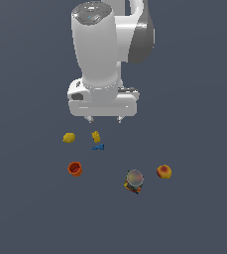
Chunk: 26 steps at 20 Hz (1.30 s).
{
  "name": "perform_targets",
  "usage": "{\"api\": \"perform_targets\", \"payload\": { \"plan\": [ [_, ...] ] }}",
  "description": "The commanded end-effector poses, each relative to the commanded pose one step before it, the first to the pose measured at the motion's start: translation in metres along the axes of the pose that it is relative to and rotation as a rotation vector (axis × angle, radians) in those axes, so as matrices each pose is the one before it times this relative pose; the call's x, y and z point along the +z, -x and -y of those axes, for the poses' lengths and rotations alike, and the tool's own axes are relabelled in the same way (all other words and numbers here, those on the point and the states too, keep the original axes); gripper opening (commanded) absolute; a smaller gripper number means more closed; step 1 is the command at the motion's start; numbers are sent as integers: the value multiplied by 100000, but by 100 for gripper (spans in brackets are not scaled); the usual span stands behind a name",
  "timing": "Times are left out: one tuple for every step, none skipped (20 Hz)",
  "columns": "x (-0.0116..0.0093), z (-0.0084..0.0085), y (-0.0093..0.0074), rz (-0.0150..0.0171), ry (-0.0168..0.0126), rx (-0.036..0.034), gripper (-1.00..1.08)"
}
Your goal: Pick up a designated object from a clutter of objects.
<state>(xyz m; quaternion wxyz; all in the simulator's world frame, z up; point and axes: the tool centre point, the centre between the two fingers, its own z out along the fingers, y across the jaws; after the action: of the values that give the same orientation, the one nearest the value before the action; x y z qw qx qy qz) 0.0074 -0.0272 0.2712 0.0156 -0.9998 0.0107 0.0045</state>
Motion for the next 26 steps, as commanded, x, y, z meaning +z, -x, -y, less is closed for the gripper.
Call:
{"api": "perform_targets", "payload": {
  "plan": [
    [1774,-1984,28,-128,-377,896,100],
    [805,-914,48,-95,-139,397,100],
    [853,-977,81,-104,-118,430,100],
    [900,-1038,119,-111,-92,461,100],
    [945,-1105,165,-120,-61,504,100],
    [986,-1163,215,-125,-22,538,100],
    [989,-1176,261,-123,22,551,100],
    [979,-1176,305,-119,66,561,100],
    [970,-1174,349,-112,111,568,100],
    [957,-1164,390,-102,155,569,100],
    [909,-1113,414,-87,191,551,100],
    [852,-1046,427,-71,217,522,100],
    [796,-979,434,-55,237,491,100],
    [740,-914,435,-40,253,464,100],
    [686,-851,431,-27,264,438,100],
    [634,-783,421,-14,263,399,100],
    [582,-721,408,-4,265,373,100],
    [531,-659,390,5,261,343,100],
    [482,-596,368,12,249,309,100],
    [433,-535,342,18,236,279,100],
    [386,-476,314,21,219,248,100],
    [338,-418,284,24,203,221,100],
    [292,-359,250,24,177,187,100],
    [246,-305,216,23,159,163,100],
    [202,-242,176,19,119,119,100],
    [156,-190,139,16,98,96,100]
  ]
}}
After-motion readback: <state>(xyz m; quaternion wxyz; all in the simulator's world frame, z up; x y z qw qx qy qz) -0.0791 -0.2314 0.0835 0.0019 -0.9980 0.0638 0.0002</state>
